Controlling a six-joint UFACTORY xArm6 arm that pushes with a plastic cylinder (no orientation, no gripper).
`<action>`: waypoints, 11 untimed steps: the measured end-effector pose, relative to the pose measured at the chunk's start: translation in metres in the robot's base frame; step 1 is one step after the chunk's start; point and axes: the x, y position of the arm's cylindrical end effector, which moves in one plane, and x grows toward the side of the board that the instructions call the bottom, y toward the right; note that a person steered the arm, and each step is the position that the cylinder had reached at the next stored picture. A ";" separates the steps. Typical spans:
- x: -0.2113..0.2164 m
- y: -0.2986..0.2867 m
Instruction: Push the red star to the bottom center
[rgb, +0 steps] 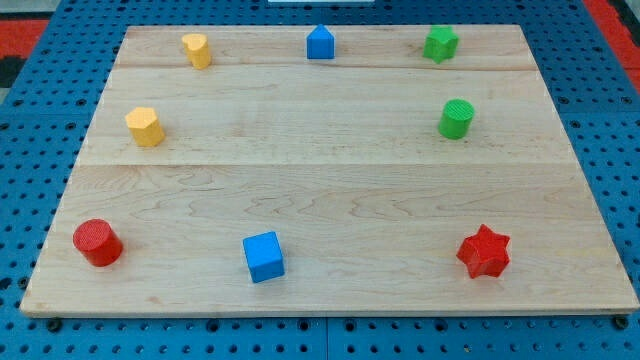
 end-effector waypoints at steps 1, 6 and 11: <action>0.034 -0.005; 0.035 -0.221; 0.033 -0.291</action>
